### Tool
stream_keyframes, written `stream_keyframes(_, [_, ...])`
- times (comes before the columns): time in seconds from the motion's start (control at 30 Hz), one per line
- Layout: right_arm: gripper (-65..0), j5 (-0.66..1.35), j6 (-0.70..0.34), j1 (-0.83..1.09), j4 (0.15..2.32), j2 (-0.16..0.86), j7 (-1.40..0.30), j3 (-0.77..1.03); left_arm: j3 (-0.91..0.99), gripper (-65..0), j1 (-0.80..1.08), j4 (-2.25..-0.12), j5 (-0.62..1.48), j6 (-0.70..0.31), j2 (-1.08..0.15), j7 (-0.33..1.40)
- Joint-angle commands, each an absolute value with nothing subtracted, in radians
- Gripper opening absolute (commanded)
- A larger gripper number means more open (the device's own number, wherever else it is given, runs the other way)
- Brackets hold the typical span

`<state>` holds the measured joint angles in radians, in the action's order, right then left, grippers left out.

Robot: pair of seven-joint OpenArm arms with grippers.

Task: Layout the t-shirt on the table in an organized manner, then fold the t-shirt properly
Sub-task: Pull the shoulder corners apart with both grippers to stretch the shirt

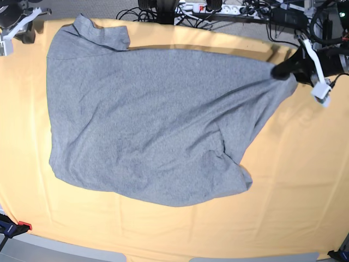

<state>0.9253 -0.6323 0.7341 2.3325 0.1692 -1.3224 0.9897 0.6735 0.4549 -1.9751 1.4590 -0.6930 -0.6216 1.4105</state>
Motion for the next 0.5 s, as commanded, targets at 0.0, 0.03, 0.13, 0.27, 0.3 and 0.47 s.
stream_keyframes(0.0, [-65.0,0.923,-0.633,0.758,2.356,0.191,-1.315,0.997,0.681,-65.0,0.467,-2.014,1.484,-0.698,-0.644,1.396])
stream_keyframes(0.03, [-65.0,0.915,-0.634,0.771,2.356,0.201,-1.314,0.997,0.681,-65.0,0.480,-2.038,1.484,-0.698,-0.647,1.396])
stream_keyframes(0.13, [-65.0,0.938,-0.670,0.784,2.356,0.214,-1.309,0.997,0.681,-65.0,0.490,-2.082,1.484,-0.698,-0.649,1.396])
stream_keyframes(0.27, [-56.2,1.003,-0.692,0.784,2.356,0.213,-1.278,0.995,0.681,-65.0,0.490,-2.084,1.484,-0.698,-0.648,1.396])
stream_keyframes(0.3, [-47.8,1.012,-0.687,0.784,2.356,0.213,-1.243,0.995,0.681,-65.0,0.490,-2.084,1.484,-0.698,-0.648,1.396])
stream_keyframes(0.47, [-27.3,1.025,-0.670,0.760,2.254,0.213,-1.075,0.994,0.681,-65.0,0.490,-2.084,1.484,-0.698,-0.648,1.396])
